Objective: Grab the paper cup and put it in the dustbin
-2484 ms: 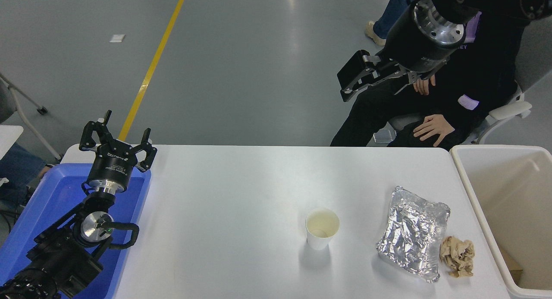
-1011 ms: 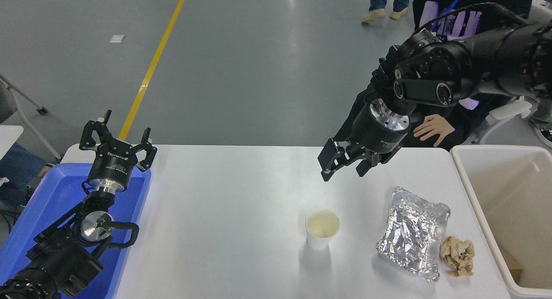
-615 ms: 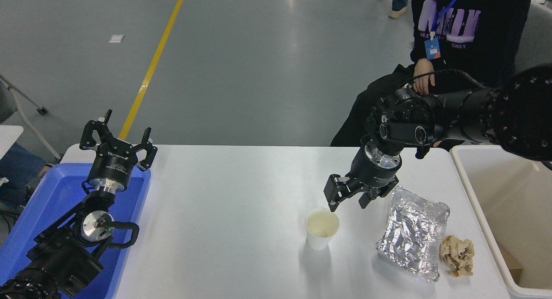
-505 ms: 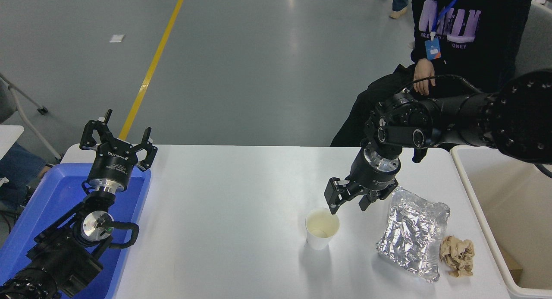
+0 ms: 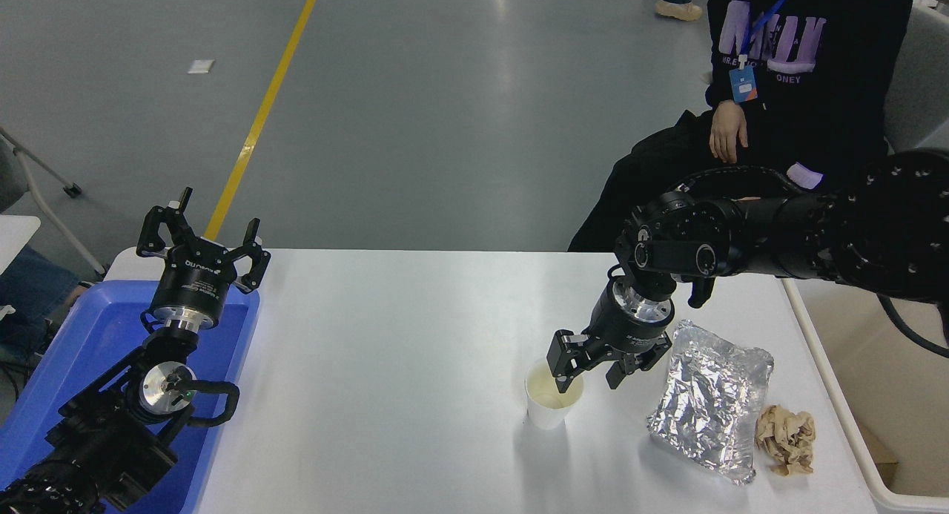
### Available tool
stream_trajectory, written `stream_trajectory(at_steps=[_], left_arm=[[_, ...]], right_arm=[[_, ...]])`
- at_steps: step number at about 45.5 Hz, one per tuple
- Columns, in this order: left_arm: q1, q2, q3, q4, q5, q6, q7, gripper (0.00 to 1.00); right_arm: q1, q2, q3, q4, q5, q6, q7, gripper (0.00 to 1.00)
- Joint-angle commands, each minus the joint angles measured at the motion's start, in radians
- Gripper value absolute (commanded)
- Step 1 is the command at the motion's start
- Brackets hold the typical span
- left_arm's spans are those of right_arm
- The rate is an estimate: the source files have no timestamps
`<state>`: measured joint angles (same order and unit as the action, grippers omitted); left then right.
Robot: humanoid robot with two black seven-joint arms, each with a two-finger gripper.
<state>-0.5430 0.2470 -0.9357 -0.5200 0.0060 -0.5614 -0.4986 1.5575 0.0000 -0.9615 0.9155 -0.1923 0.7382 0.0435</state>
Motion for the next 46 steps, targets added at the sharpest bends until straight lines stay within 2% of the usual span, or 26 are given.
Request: stream_trajectory(at_steps=[1, 9, 46], left_arm=[[0.0, 0.0, 0.0, 0.0, 0.0, 0.0, 0.0, 0.98], [0.0, 0.0, 0.0, 0.0, 0.0, 0.0, 0.0, 0.98], [0.0, 0.0, 0.0, 0.0, 0.0, 0.0, 0.0, 0.98]], right_arm=[[-0.033, 0.0, -0.005, -0.001, 0.01, -0.132, -0.007, 0.71], [-0.04, 0.0, -0.008, -0.006, 0.011, -0.187, -0.007, 0.72], [-0.079, 0.0, -0.006, -0.001, 0.008, -0.217, -0.007, 0.71]])
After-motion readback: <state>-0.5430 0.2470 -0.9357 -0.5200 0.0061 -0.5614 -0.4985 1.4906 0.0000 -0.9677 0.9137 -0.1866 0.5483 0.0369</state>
